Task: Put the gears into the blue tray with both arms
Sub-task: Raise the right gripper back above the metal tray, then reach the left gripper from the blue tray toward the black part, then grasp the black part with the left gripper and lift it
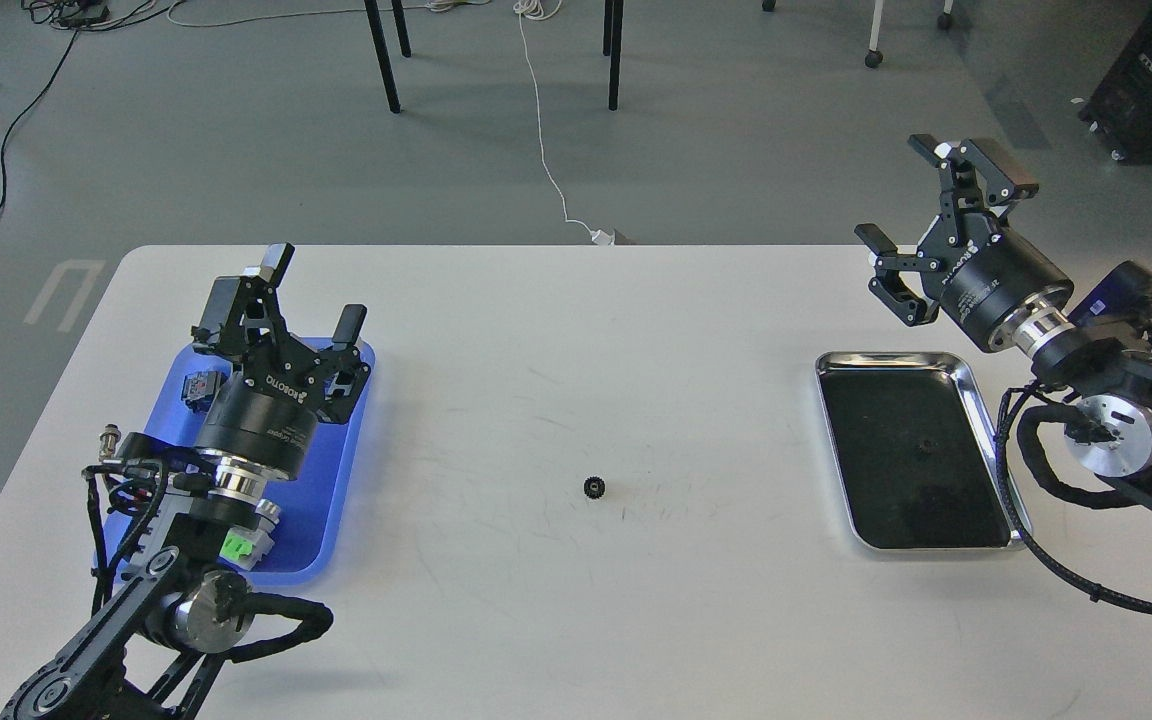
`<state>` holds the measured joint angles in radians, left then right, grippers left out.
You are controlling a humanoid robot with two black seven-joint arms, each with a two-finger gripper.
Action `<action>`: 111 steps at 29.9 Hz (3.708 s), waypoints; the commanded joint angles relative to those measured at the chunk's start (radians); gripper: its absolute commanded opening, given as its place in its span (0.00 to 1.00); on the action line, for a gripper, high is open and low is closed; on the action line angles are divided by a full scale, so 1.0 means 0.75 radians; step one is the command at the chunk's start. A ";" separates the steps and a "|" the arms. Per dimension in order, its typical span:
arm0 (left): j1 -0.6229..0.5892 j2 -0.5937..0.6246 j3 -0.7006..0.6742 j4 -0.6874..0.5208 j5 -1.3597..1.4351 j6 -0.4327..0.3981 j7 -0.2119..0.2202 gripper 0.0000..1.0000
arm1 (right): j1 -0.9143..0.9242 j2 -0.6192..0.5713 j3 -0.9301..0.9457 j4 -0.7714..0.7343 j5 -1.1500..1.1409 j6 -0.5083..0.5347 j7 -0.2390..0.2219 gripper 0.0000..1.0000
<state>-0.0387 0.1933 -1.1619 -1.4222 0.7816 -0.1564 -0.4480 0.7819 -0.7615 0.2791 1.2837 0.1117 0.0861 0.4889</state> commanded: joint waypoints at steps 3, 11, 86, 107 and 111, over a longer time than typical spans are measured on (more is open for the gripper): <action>-0.038 0.035 0.062 0.000 0.066 -0.010 -0.008 0.98 | -0.038 0.009 0.008 -0.004 0.015 0.012 0.000 0.96; -0.053 0.053 0.081 -0.038 0.152 -0.108 -0.008 0.98 | -0.044 0.036 0.014 -0.045 0.013 0.012 0.000 0.96; -1.231 -0.022 1.514 0.673 1.867 -0.186 -0.054 0.53 | -0.188 0.058 0.029 -0.151 0.017 0.149 0.000 0.96; -1.227 -0.039 1.510 0.698 1.867 -0.166 -0.054 0.14 | -0.188 0.060 0.029 -0.151 0.017 0.149 0.000 0.96; -1.245 -0.018 1.500 0.628 1.867 -0.164 -0.054 0.14 | -0.190 0.060 0.031 -0.151 0.017 0.149 0.000 0.96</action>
<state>-0.9614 0.1649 -0.0301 -0.9115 2.1814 -0.2809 -0.4885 0.6405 -0.7164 0.3014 1.1705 0.1242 0.1978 0.4887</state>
